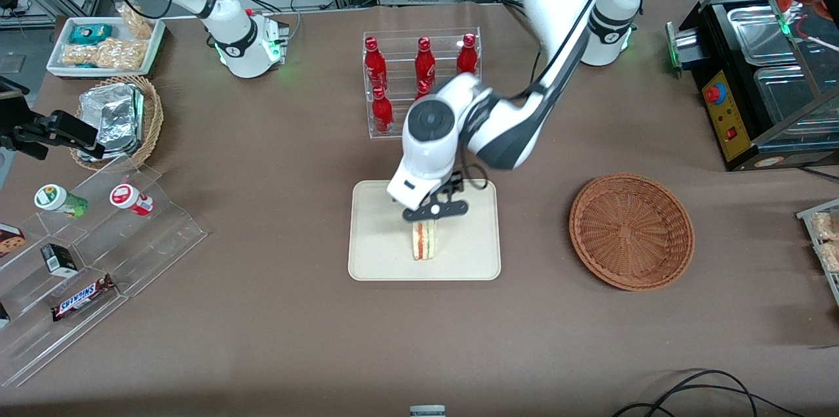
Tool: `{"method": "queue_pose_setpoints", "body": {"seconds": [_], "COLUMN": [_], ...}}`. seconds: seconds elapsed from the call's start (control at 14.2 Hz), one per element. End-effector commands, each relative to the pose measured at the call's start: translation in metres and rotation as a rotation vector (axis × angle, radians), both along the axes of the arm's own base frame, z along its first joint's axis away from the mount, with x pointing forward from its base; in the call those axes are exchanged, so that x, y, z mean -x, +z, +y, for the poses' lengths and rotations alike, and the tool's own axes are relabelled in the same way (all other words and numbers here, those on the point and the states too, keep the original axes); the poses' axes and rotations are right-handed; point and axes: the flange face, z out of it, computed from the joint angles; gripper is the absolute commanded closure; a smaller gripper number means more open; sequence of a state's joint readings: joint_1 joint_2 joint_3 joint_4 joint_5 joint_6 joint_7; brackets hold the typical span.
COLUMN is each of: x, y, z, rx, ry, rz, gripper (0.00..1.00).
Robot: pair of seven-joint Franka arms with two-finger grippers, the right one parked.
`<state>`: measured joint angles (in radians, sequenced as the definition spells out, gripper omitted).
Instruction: Place sandwich from basket to tray
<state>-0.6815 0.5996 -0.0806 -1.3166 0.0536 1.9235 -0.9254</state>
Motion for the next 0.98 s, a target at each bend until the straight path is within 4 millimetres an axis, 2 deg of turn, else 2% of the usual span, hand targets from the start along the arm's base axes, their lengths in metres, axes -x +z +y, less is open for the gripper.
{"method": "queue_pose_setpoints", "body": {"seconds": [0.0, 0.14, 0.28, 0.42, 0.77, 0.91], "x": [0.005, -0.005, -0.017, -0.017, -0.022, -0.019], "y": [0.058, 0.055, 0.046, 0.046, 0.071, 0.095], "z": [0.043, 0.066, 0.103, 0.137, 0.273, 0.322], "rx": [-0.087, -0.136, -0.163, -0.151, -0.082, -0.076], "ry": [0.061, 0.100, 0.141, 0.153, 0.031, -0.027], "rz": [-0.007, 0.019, 0.033, 0.052, 0.131, 0.190], "gripper": [0.00, 0.00, 0.00, 0.00, 0.00, 0.00]}}
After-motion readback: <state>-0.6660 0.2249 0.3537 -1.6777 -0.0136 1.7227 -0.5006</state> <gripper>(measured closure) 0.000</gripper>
